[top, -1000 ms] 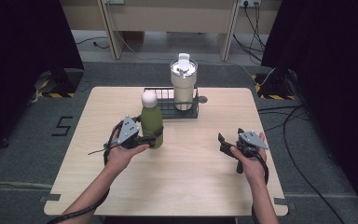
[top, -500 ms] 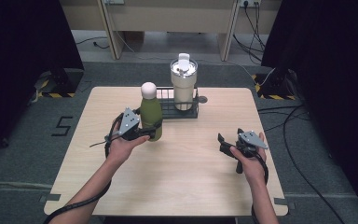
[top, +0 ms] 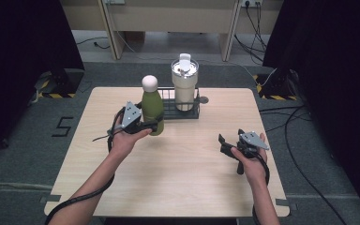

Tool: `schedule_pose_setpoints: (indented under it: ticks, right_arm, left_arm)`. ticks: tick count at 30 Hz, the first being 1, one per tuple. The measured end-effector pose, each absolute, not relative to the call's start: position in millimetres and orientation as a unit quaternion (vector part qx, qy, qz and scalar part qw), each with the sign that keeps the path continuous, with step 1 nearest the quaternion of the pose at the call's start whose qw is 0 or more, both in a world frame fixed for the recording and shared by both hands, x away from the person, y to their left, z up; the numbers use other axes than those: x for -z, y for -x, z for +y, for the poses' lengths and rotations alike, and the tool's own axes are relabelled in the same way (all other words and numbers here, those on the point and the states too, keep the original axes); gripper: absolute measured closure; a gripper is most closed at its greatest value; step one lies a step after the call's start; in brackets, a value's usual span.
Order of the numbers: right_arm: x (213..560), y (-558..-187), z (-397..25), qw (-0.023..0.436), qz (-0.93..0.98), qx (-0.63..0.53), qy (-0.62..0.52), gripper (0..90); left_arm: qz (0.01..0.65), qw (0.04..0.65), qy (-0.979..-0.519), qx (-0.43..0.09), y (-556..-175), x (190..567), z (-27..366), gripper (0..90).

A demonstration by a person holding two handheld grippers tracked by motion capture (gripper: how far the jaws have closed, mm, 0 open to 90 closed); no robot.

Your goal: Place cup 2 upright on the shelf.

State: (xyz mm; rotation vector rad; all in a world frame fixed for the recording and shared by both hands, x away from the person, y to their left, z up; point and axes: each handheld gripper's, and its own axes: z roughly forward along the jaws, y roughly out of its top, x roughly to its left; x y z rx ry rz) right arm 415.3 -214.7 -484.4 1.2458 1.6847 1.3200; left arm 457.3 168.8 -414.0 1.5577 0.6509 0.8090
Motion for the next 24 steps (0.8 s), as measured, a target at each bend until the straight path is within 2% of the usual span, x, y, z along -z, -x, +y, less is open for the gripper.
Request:
schedule_pose_setpoints:
  ticks: [24]
  right_arm:
    - [485,-415,-217,0.325,0.645,-0.501,-0.478,14.6]
  left_arm:
    - [0.29,0.594,-0.652,-0.371,-487,396,161,20.2]
